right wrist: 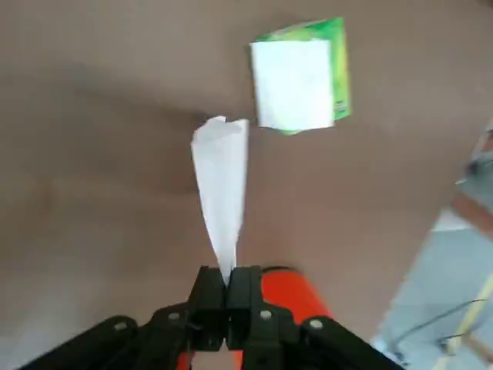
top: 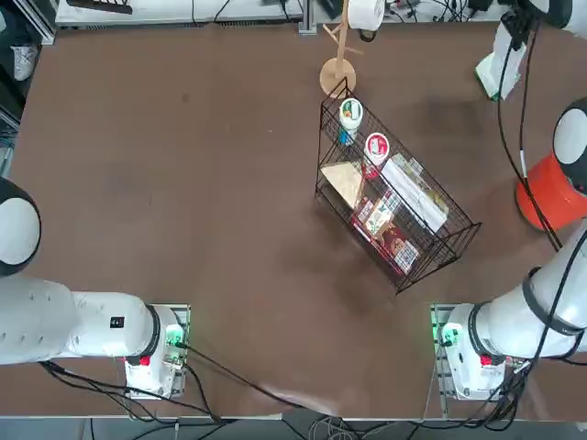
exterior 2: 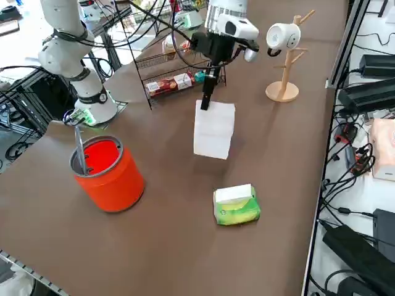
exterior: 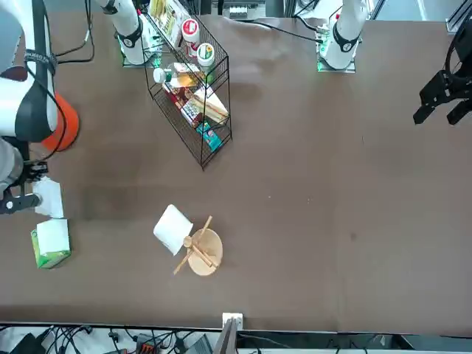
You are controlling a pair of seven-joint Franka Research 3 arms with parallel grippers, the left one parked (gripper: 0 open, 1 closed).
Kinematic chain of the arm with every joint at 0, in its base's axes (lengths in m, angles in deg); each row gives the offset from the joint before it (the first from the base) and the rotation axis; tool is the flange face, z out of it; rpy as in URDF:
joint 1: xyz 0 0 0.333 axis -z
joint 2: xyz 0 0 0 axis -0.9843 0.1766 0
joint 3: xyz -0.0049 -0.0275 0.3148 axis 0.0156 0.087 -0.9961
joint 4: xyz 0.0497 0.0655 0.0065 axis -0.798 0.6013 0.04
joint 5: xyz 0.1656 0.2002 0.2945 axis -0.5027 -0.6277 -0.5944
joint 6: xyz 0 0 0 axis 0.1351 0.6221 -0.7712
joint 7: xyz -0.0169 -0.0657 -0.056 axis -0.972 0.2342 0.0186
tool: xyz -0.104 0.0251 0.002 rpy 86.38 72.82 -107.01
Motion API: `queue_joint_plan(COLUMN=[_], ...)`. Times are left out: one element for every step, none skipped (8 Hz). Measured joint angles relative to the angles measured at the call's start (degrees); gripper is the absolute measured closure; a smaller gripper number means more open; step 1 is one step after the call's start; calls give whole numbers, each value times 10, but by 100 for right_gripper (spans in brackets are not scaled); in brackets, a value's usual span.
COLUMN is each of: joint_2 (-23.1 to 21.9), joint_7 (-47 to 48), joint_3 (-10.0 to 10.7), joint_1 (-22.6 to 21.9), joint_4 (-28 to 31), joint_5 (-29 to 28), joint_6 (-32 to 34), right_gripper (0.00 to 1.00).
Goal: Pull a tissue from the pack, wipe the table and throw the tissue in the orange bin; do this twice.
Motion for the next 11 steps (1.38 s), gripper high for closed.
queue_joint_plan(joint_2=[0, 1, 2, 3, 5, 7, 8, 8, 8, 8, 7], joint_7=[40, 70, 93, 115, 136, 159, 188, 218, 238, 245, 247], joint_3=[0, 0, 0, 1, 1, 0, 0, -1, -2, -2, -1], joint_1=[-8, -10, -9, -9, -10, -13, -22, -36, -47, -54, -55], joint_4=[1, 5, 13, 23, 36, 56, 82, 105, 124, 140, 157], joint_5=[-47, -96, -137, -166, -193, -217, -231, -238, -253, -266, -270], joint_6=[11, 14, 14, 14, 11, 0, -21, -46, -68, -79, -82], right_gripper=[98, 98, 98, 98, 98, 98, 98, 98, 98, 98, 98])
